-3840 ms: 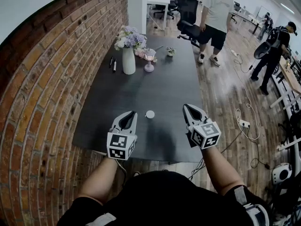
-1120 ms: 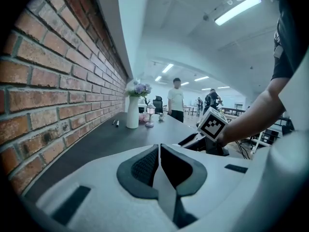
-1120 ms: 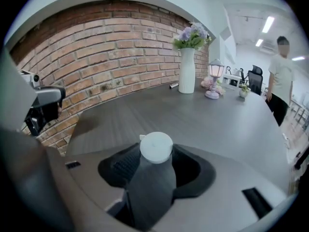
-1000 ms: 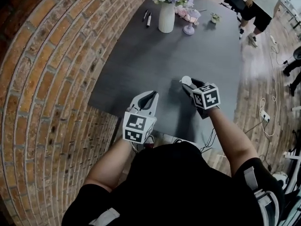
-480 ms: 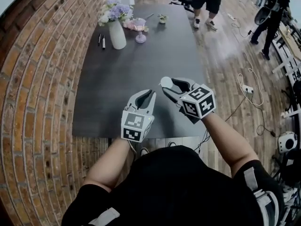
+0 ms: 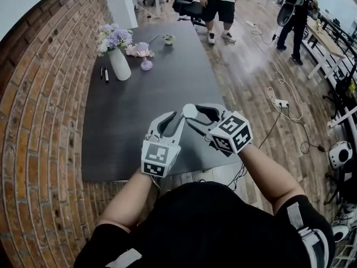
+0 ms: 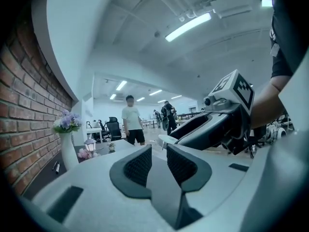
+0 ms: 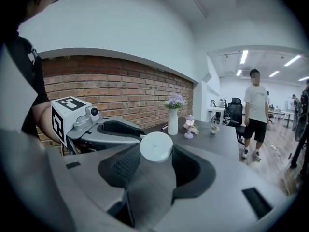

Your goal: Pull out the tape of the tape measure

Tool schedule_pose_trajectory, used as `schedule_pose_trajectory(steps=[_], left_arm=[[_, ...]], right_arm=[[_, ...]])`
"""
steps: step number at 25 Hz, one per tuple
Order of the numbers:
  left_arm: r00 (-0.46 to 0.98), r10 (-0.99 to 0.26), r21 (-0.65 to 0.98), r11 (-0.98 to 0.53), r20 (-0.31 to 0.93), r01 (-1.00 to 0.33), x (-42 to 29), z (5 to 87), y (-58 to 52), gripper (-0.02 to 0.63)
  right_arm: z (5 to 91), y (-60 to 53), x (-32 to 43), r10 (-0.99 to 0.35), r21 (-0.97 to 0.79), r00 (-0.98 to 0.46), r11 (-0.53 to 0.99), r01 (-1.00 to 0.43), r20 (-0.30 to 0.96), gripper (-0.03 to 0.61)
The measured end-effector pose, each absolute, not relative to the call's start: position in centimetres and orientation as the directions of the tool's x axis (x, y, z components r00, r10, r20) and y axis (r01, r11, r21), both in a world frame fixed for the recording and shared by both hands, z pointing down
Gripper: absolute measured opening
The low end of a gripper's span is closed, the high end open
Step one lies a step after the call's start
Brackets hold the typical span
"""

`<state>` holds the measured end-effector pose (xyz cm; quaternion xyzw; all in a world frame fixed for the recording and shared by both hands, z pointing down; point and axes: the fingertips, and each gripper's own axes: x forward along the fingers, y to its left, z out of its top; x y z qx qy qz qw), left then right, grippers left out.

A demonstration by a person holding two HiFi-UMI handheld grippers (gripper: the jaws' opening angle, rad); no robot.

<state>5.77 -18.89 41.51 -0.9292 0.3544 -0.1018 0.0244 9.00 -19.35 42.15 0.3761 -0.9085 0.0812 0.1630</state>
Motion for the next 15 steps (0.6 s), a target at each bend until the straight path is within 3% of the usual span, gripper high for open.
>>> schedule_pose_trajectory(steps=[5,15], left_arm=[[0.725,-0.668,-0.130,-0.744,0.167,-0.656,5.5,41.3,-18.5,0.086],[0.686,-0.709,-0.184,-0.705,0.162,-0.685,3.8,41.4,-18.0,0.015]], right_arm=[[41.9,-18.8,8.6,-0.630,0.006,-0.686,0.738,-0.675,0.363,0.204],[41.9,-19.0,6.1,-0.565,0.021,-0.741,0.800,-0.599,0.363,0.204]])
